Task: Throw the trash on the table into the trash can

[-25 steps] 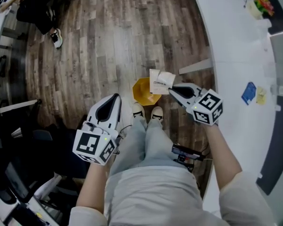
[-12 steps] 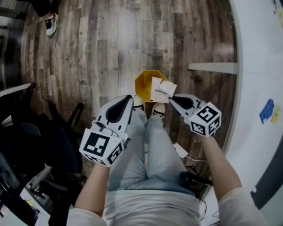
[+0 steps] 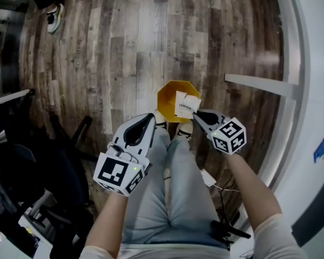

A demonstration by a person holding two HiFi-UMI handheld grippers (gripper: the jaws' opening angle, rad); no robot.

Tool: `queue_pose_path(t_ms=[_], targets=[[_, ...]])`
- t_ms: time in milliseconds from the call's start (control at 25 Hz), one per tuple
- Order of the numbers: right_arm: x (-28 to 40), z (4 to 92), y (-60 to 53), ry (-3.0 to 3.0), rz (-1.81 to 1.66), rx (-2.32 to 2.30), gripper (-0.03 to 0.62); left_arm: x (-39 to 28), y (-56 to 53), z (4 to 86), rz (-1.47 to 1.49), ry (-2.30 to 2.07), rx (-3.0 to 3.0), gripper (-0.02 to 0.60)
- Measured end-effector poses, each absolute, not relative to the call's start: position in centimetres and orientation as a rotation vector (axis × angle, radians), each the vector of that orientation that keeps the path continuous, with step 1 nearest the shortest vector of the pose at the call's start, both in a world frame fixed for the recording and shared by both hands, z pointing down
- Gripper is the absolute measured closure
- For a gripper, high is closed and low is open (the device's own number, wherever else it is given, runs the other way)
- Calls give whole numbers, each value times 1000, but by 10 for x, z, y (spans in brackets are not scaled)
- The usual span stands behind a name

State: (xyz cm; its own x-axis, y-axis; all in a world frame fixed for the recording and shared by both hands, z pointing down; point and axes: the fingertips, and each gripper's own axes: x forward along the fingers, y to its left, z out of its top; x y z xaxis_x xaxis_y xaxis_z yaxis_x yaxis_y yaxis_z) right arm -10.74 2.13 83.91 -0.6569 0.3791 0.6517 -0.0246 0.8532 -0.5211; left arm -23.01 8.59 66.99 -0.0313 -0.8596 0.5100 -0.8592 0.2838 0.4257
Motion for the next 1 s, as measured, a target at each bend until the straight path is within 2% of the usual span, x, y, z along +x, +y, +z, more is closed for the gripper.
queue_pose_path(t_ms=[440, 760, 800, 880, 1000], targets=[[-95, 969, 34, -2090, 659, -219, 554, -230, 90, 764, 24, -1829, 1495, 581], [-94, 1009, 31, -2052, 658, -161, 551, -226, 96, 787, 20, -1822, 1471, 581], [-95, 1009, 32, -2049, 651, -164, 539, -226, 97, 787, 16, -1823, 1470, 581], [-96, 1009, 36, -2034, 648, -178, 386, -226, 97, 784, 8, -1824, 1470, 581], [-95, 1006, 35, -2026, 635, -188, 372, -225, 94, 780, 8, -1824, 1476, 581]])
